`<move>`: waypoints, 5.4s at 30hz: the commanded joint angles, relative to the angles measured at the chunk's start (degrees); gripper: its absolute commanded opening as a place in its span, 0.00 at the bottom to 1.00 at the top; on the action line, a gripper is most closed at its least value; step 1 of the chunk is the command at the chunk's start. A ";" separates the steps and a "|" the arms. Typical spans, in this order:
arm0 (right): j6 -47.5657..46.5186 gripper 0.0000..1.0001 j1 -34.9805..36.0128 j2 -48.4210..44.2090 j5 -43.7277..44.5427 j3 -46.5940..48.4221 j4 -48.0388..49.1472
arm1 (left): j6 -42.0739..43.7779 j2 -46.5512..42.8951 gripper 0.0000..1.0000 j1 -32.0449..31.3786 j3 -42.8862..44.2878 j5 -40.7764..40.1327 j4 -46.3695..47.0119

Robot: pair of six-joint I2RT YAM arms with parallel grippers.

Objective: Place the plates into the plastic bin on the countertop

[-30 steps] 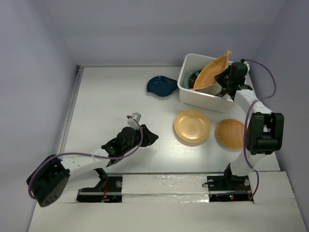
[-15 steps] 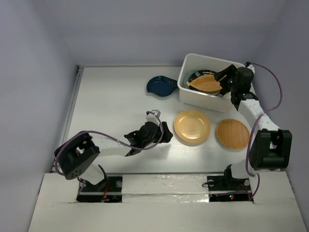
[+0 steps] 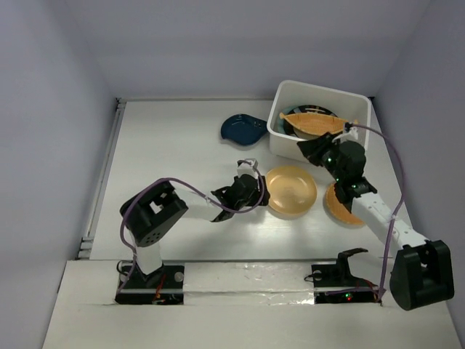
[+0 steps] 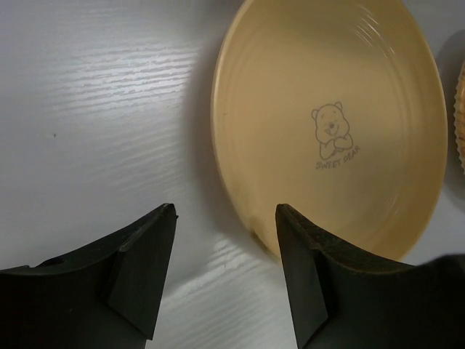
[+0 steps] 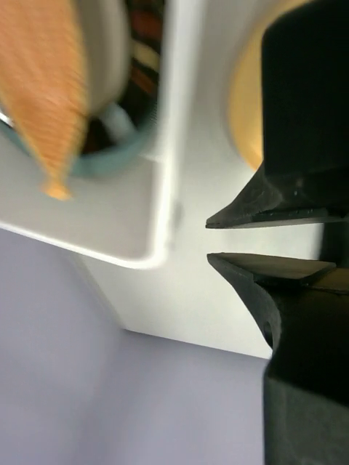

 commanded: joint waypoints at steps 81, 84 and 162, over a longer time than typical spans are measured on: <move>-10.55 0.15 8.48 -53.37 -5.42 4.11 -28.62 | -2.52 13.85 0.33 -9.77 33.62 9.48 -4.59; -10.19 0.15 8.48 -53.29 -5.34 3.23 -28.35 | -7.61 15.87 0.41 -9.77 31.61 11.76 1.21; -10.11 0.23 8.48 -58.82 6.97 4.99 -34.24 | -12.72 31.16 0.03 11.32 74.91 18.89 -4.92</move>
